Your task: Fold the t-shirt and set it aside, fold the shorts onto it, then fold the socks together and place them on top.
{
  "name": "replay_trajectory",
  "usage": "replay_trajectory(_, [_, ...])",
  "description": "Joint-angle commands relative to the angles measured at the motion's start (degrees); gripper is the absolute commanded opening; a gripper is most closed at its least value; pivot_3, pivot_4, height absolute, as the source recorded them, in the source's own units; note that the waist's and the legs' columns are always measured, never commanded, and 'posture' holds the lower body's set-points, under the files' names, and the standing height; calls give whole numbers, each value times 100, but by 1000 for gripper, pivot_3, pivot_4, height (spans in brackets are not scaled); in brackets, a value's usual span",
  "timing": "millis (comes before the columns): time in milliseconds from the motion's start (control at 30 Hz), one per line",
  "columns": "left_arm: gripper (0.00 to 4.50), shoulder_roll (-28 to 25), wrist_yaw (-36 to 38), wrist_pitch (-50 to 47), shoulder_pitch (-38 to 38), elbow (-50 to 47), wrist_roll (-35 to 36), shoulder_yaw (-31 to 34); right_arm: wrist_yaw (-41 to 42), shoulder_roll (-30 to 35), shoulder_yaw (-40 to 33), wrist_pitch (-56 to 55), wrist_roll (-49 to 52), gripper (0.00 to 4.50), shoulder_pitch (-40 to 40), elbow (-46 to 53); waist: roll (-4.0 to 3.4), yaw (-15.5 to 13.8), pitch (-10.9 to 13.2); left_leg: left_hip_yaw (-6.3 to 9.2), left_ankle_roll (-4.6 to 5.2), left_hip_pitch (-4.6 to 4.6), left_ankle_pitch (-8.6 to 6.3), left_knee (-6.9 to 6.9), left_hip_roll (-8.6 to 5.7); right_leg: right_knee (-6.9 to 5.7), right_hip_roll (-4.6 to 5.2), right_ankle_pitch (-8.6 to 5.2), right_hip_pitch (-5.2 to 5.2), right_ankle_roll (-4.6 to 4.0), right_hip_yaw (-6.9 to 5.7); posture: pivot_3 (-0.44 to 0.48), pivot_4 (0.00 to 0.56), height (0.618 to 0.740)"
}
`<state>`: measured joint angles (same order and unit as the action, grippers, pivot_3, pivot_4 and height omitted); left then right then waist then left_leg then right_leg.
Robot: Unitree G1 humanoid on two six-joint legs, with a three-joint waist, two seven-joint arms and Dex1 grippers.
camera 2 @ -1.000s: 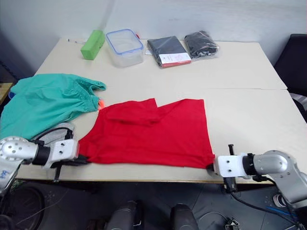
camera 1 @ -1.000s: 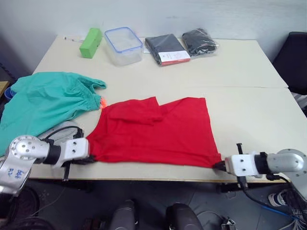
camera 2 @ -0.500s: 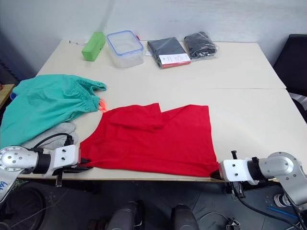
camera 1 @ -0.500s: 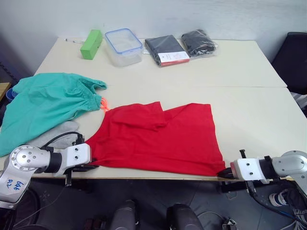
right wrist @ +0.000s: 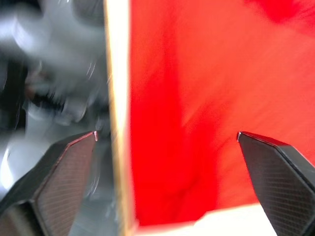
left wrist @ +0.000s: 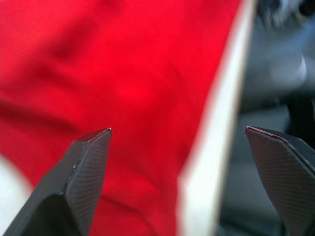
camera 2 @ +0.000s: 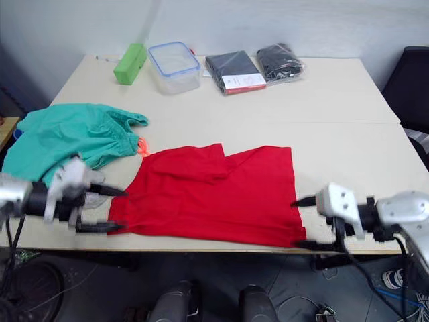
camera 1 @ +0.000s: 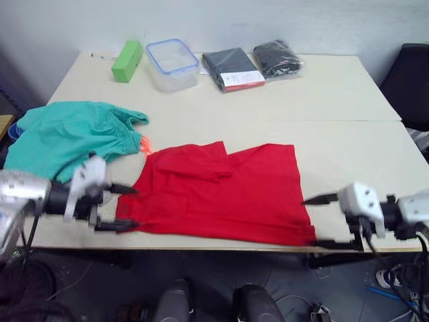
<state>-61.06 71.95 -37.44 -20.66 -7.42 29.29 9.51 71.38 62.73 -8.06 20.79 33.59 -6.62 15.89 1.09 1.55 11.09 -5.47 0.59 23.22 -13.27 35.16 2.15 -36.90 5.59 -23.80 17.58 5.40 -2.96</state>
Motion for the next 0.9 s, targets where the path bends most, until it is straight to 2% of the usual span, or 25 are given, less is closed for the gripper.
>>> replay_trajectory(33, [4500,527,-330,-179,-1054,847,-224,-578,-673,-381,-4,798,332,4465,-457,104,3,-29,0,1,-1,1,-1,1,-1,-1,0,0,0,0,-2,0,150,740])
replay_trajectory(133, [4500,1285,-741,127,-2199,2144,-918,-1205,-1516,-921,220,1182,27,4465,-962,-44,10,-71,4,1,-23,8,13,6,-14,-9,3,2,6,5,-4,0,150,740])
replay_trajectory(233, [4500,2014,-966,362,-3260,3562,-1337,-1530,-2256,-1418,223,1619,-37,4465,-1305,-125,21,-127,10,-4,-22,38,19,35,-17,-30,-1,6,41,14,-2,0,150,740])
replay_trajectory(300, [4500,2471,-1066,630,-3927,4548,-1594,-1663,-2586,-1659,195,1798,-64,4465,-1381,-55,27,-151,13,-4,-20,117,19,96,-13,-102,-4,9,130,24,-2,0,150,740])
replay_trajectory(433, [4500,3157,-1227,1266,-4900,6245,-2079,-1820,-2973,-1870,285,1931,-252,4465,-1251,293,31,-161,16,-6,-8,180,26,108,-26,-119,-4,12,195,31,-16,0,150,740])
replay_trajectory(600, [4500,3770,-1616,2095,-5496,7605,-2702,-1943,-3444,-2064,328,2106,-418,4465,-1052,771,35,-144,18,-12,1,196,32,110,-35,-141,-1,15,208,39,-57,0,150,740])
replay_trajectory(833, [4500,4252,-2139,2491,-5647,8246,-3234,-1918,-4003,-2121,49,2387,-537,4465,-714,1223,36,-153,19,-6,2,196,37,117,-36,-140,5,15,212,39,-61,0,150,740])
replay_trajectory(900, [4106,4334,-2344,2519,-5623,8329,-3358,-1900,-4055,-2089,-88,2454,-486,4500,-569,1385,36,-154,18,-6,3,197,38,119,-39,-141,5,15,210,39,-61,0,150,740])
